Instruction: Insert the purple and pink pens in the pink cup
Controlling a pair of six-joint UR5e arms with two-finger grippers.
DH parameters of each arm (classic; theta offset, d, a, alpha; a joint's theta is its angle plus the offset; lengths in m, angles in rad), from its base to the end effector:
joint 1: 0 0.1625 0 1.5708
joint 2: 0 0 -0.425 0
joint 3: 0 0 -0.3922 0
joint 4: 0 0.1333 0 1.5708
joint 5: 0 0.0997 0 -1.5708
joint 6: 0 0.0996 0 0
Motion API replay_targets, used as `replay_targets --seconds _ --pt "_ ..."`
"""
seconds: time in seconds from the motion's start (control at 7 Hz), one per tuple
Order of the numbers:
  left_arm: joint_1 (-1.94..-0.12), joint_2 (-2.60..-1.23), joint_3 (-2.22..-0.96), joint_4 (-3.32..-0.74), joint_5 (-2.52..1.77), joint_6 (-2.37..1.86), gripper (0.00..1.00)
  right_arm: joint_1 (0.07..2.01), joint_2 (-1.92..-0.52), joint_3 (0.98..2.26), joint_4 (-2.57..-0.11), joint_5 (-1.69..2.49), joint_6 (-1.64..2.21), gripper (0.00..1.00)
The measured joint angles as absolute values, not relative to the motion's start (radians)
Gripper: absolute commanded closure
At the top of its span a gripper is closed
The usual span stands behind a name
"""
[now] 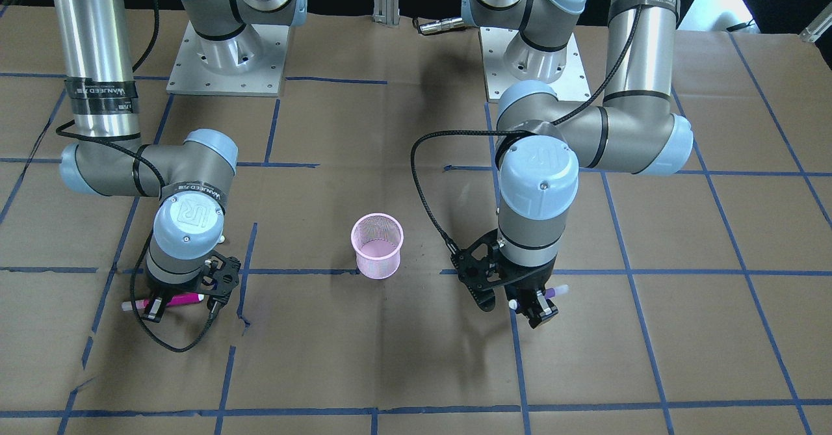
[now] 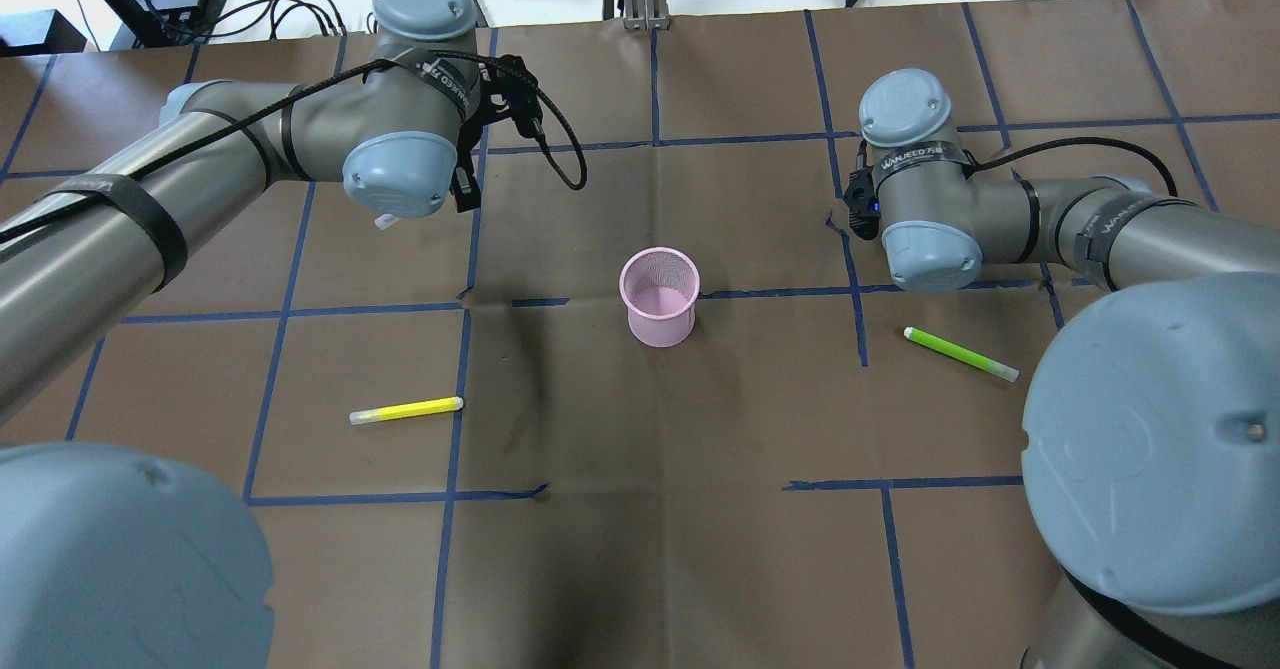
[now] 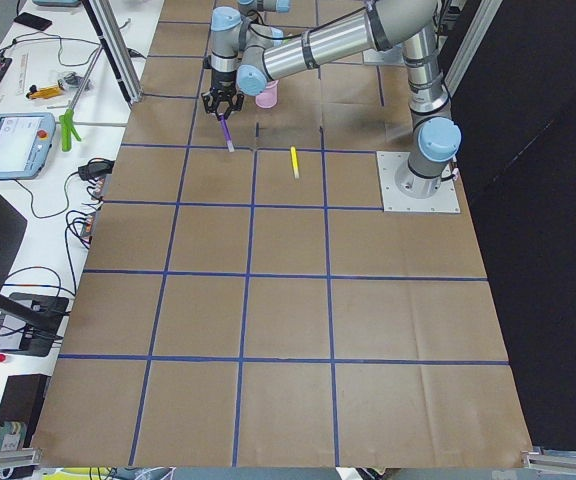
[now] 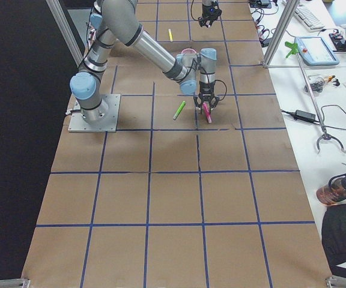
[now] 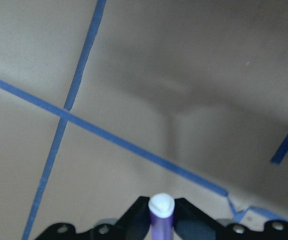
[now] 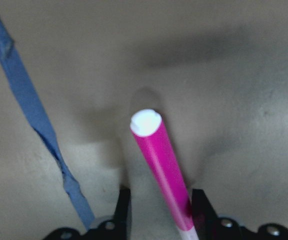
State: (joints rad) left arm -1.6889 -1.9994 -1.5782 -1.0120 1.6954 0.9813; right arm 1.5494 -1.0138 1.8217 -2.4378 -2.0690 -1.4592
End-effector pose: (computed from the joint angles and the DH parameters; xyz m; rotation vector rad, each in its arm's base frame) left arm -0.1959 -0.6245 0.2975 1.5450 2.5435 -0.0885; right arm 0.0728 -0.6021 0.1583 1.7668 -2.0498 -0.4053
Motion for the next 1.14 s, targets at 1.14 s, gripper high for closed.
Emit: replay_targets --seconds 1.14 --pt "-1.887 -1.842 -1.659 -0.796 1.384 0.583 1.00 1.555 -1.098 1.780 -2.418 -2.020 -1.536 0.99"
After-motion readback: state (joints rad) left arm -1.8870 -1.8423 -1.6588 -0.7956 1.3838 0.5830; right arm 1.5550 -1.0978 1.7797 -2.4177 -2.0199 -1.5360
